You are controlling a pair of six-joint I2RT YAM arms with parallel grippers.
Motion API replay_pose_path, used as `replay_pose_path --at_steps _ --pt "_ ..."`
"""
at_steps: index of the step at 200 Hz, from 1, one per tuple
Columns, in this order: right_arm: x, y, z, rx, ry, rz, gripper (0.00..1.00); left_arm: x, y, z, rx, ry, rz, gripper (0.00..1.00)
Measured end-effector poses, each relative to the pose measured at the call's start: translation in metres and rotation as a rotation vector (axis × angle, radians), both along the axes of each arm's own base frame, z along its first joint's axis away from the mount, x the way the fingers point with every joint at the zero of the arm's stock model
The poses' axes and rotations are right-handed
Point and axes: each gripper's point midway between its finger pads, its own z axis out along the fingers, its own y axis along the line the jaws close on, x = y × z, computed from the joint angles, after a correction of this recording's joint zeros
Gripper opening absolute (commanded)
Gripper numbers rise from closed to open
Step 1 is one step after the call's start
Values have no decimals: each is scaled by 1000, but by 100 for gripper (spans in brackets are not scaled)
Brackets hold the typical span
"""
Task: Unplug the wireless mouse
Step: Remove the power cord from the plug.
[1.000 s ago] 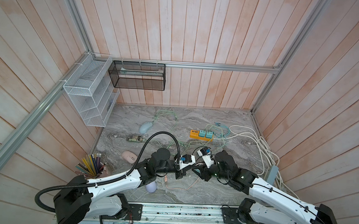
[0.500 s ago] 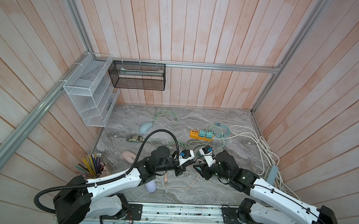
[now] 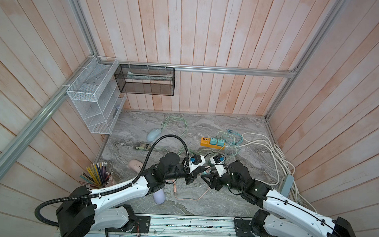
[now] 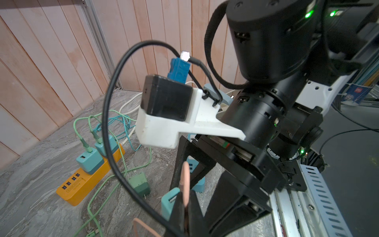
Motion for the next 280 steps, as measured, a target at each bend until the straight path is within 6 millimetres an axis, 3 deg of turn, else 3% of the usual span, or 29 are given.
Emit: replay_pose_path --at_steps 60,127,139,156,175,185,202,213,280 --pt "-3 -1 -7 8 5 4 43 1 0 1 3 4 5 0" --pt "-11 -1 -5 48 3 33 52 14 9 2 9 5 63 0" --pt "-12 -1 -4 58 0 39 47 17 11 4 3 7 74 0" --pt "-13 -1 -2 71 -1 38 30 19 13 5 -2 5 81 0" --pt "-14 0 0 76 -7 43 26 19 13 6 -5 7 83 0" --pt "-13 0 0 77 -6 41 31 19 13 7 -6 9 83 0" --pt "-13 0 -1 78 -4 39 56 19 13 7 -6 9 83 0" --pt "-12 -1 0 78 -6 32 66 19 14 7 -7 9 83 0" --pt "7 -22 14 69 -105 -114 67 18 14 9 -12 5 83 0"
